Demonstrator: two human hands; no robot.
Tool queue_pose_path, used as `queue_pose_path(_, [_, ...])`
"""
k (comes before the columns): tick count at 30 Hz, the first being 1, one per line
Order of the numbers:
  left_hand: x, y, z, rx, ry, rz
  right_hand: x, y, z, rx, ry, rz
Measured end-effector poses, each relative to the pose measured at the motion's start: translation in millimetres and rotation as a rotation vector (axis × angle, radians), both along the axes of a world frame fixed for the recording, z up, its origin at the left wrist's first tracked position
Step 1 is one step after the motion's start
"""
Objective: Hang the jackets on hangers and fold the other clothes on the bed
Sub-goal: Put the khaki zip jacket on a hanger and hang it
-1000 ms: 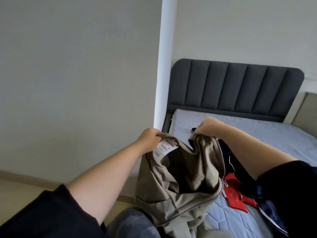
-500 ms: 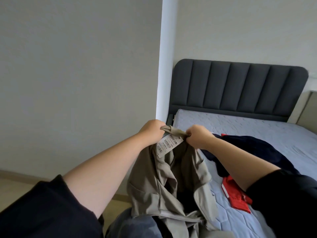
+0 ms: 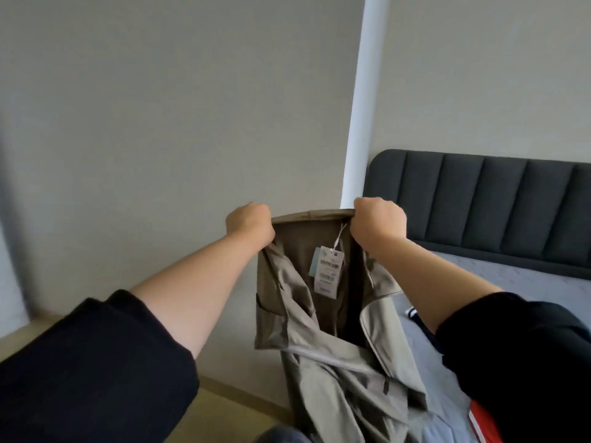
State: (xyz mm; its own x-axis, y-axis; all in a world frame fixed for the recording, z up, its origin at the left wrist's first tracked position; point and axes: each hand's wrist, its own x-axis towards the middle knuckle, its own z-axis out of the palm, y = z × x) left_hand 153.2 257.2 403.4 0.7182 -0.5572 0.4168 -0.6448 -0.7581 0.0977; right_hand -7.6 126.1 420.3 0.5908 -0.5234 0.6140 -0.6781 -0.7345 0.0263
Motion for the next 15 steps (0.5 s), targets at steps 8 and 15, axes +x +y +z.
queue_pose_path(8, [56, 97, 108, -0.29, -0.054, 0.246, 81, 63, 85, -0.023, -0.179, 0.145])
queue_pose_path(15, [87, 188, 184, -0.471, -0.265, 0.381, 130, 115, 151, 0.047, -0.442, 0.263])
